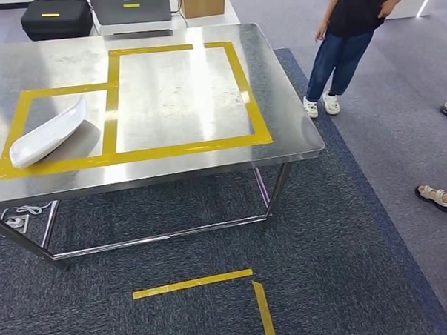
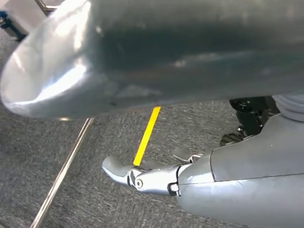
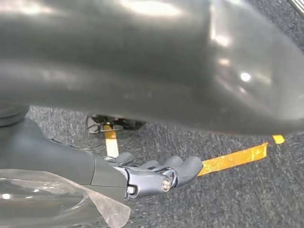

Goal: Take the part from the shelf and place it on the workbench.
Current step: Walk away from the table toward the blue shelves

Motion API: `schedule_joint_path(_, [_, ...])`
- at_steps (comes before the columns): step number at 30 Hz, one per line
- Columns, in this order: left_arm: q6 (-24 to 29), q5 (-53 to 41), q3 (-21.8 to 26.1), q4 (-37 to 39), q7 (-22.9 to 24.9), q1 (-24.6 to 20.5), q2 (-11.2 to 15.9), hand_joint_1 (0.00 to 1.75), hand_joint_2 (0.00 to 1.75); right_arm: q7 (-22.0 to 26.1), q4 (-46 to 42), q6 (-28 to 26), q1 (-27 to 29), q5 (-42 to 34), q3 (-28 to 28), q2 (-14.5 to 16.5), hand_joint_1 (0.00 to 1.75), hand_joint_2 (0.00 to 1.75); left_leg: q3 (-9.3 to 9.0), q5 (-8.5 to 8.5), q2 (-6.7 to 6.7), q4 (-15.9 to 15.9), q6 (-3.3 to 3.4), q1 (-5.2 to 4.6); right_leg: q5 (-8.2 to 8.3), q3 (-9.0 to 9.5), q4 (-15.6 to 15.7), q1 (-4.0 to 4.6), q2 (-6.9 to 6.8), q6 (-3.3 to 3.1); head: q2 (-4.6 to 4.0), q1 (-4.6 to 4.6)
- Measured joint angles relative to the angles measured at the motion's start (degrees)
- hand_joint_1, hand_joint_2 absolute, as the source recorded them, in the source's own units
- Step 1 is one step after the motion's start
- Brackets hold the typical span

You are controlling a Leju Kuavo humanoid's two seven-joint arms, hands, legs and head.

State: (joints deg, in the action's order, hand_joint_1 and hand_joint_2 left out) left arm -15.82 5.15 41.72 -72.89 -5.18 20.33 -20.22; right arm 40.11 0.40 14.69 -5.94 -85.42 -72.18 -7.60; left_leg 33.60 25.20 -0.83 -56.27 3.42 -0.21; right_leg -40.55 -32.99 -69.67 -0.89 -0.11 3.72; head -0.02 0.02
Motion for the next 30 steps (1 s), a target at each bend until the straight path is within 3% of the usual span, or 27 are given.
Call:
schedule_joint_path(1, [0.0, 0.0, 0.0, 0.07, 0.0, 0.0, -0.02, 0.0, 0.0, -0.01, 0.01, -0.02, 0.06, -0.01, -0.01, 0.0, 0.0, 0.0, 0.06, -0.01, 0.0, -0.05, -0.05, 0.05, 0.33, -0.65, -1.23, -0.14, 0.0, 0.25, 0.0, -0.01])
schedule_joint_path(2, [0.0, 0.01, 0.0, 0.13, 0.0, 0.0, -0.02, 0.0, 0.0, -0.01, 0.01, -0.02, 0.09, -0.01, -0.01, -0.02, 0.0, 0.0, 0.09, -0.01, 0.01, -0.15, -0.18, 0.14, 1.89, -0.13, -0.01, -0.32, -0.02, 0.5, 0.0, -0.01])
schedule_joint_path(4, [0.0, 0.01, 0.0, 0.26, 0.0, 0.0, -0.02, 0.0, 0.0, -0.01, 0.01, -0.02, 0.01, -0.01, -0.01, -0.08, 0.0, 0.0, 0.14, 0.13, 0.02, -0.59, -0.79, 0.39, 6.15, 3.61, 7.69, -0.81, -0.14, 1.06, 0.0, 0.02])
schedule_joint_path(5, [0.01, 0.0, 0.01, 0.31, 0.0, 0.01, -0.01, 0.0, 0.0, -0.01, 0.0, -0.02, -0.03, 0.0, -0.01, -0.1, 0.0, 0.0, 0.21, 0.23, 0.07, -0.88, -1.23, 0.42, 7.75, 5.42, 10.97, -0.9, 0.01, 1.0, 0.0, 0.04])
schedule_joint_path(7, [0.02, -0.02, 0.01, 0.37, 0.0, 0.01, 0.04, 0.0, 0.0, -0.02, -0.01, -0.02, -0.07, -0.01, -0.01, -0.08, 0.0, 0.0, 0.33, 0.13, 0.2, -1.59, -2.02, 0.27, 8.7, 6.61, 13.55, -0.88, 0.37, 0.32, 0.0, 0.07])
schedule_joint_path(10, [0.24, -0.09, 0.03, 0.41, 0.01, 0.03, 0.08, 0.0, 0.0, -0.02, -0.01, -0.05, -0.06, -0.01, -0.02, -0.07, 0.0, 0.0, 0.78, 0.3, 0.35, -2.42, -2.82, 0.35, 8.92, 5.6, 13.05, -0.79, 0.55, -1.26, 0.0, 0.0])
schedule_joint_path(12, [0.74, -0.14, 0.03, 0.42, 0.04, 0.08, 0.08, 0.0, 0.0, -0.01, -0.01, -0.19, -0.01, -0.01, -0.03, -0.05, 0.0, 0.0, 1.92, 3.77, 0.41, -5.71, -3.38, 0.52, 9.52, 4.8, 13.07, -0.82, 0.33, -2.2, 0.0, -0.1])
schedule_joint_path(14, [1.25, -0.17, 0.0, 0.42, 0.16, 0.1, 0.07, 0.0, 0.0, -0.01, -0.01, -0.36, 0.06, -0.01, -0.05, -0.05, 0.0, 0.0, 3.77, 9.19, 0.43, -12.7, -3.72, 0.58, 10.19, 4.11, 12.99, -0.57, 0.12, -2.84, 0.0, -0.18])
schedule_joint_path(15, [1.45, -0.16, -0.01, 0.42, 0.23, 0.1, 0.07, 0.0, 0.0, -0.01, -0.01, -0.45, 0.08, -0.01, -0.07, -0.05, 0.0, 0.0, 4.36, 11.0, 0.43, -15.89, -3.73, 0.58, 10.55, 3.71, 12.91, -0.4, 0.05, -3.0, 0.0, -0.19])
schedule_joint_path(16, [1.64, -0.16, -0.04, 0.42, 0.3, 0.11, 0.07, 0.0, 0.0, -0.01, -0.01, -0.55, 0.11, -0.01, -0.1, -0.05, 0.0, 0.0, 4.21, 11.63, 0.44, -17.56, -3.6, 0.56, 10.9, 3.31, 12.8, -0.2, 0.02, -3.07, 0.0, -0.19])
schedule_joint_path(17, [1.82, -0.15, -0.07, 0.42, 0.36, 0.11, 0.07, 0.0, 0.0, -0.01, -0.01, -0.66, 0.13, -0.01, -0.15, -0.05, 0.0, 0.0, 3.14, 11.08, 0.45, -17.13, -3.32, 0.5, 11.2, 2.85, 12.68, 0.01, 0.02, -3.08, 0.0, -0.19])
schedule_joint_path(18, [2.03, -0.15, -0.12, 0.42, 0.43, 0.12, 0.07, 0.0, 0.0, -0.01, -0.01, -0.76, 0.15, -0.01, -0.2, -0.04, 0.0, 0.0, 1.15, 9.62, 0.49, -14.65, -2.86, 0.38, 11.45, 2.45, 12.57, 0.22, 0.04, -3.09, 0.0, -0.19])
schedule_joint_path(19, [2.26, -0.19, -0.19, 0.41, 0.53, 0.14, 0.07, 0.0, 0.0, -0.01, -0.01, -0.86, 0.16, -0.02, -0.24, -0.01, 0.0, 0.0, -1.4, 7.85, 0.61, -10.77, -2.19, 0.16, 11.65, 2.15, 12.49, 0.36, 0.07, -3.09, 0.0, -0.19])
schedule_joint_path(21, [2.92, -0.48, -0.37, 0.39, 0.79, 0.18, 0.08, 0.0, 0.0, -0.01, -0.02, -0.98, 0.11, -0.01, -0.3, 0.23, 0.0, 0.0, -5.63, 5.94, 0.84, -3.6, -0.95, -0.31, 12.1, 1.74, 12.39, 0.57, 0.12, -2.82, 0.0, -0.14])
schedule_joint_path(22, [3.46, -0.87, -0.47, 0.37, 0.88, 0.24, 0.08, 0.0, 0.0, -0.01, -0.03, -1.05, 0.07, -0.01, -0.32, 0.33, 0.0, 0.0, -6.57, 5.74, 0.93, -1.7, -0.6, -0.51, 12.39, 1.55, 12.38, 0.53, 0.14, -2.52, 0.0, -0.13])
schedule_joint_path(24, [4.95, -2.0, -0.81, 0.33, 0.94, 0.38, 0.04, 0.0, 0.0, -0.01, -0.03, -1.18, 0.07, -0.01, -0.39, 0.4, 0.0, 0.0, -6.63, 5.54, 0.93, -0.46, -0.53, -0.68, 13.07, 1.17, 12.43, 0.44, 0.14, -1.72, 0.0, -0.15])
schedule_joint_path(26, [6.82, -2.79, -1.49, 0.31, 0.95, 0.53, -0.04, 0.0, 0.0, -0.01, -0.02, -1.29, 0.26, -0.01, -0.61, 0.43, 0.0, 0.0, -6.13, 4.66, 0.66, 0.45, -0.35, -0.47, 12.12, 0.33, 11.63, 0.42, 0.16, -1.13, 0.0, -0.06])
schedule_joint_path(28, [8.68, -2.91, -2.44, 0.31, 0.96, 0.71, -0.16, 0.0, 0.0, -0.02, -0.02, -1.38, 0.4, -0.01, -0.86, 0.46, 0.0, 0.0, -5.2, 3.53, 0.34, 1.01, -0.04, -0.27, 7.94, -1.6, 7.21, 0.35, 0.17, -0.74, 0.0, 0.17])
schedule_joint_path(30, [10.24, -2.88, -3.4, 0.31, 0.96, 0.96, -0.25, 0.0, 0.0, -0.03, -0.03, -1.49, 0.49, -0.01, -1.01, 0.47, 0.0, 0.0, -3.93, 2.59, 0.04, 0.95, 0.19, -0.38, 3.56, -3.81, -0.02, 0.29, 0.15, -0.31, 0.0, 0.33])
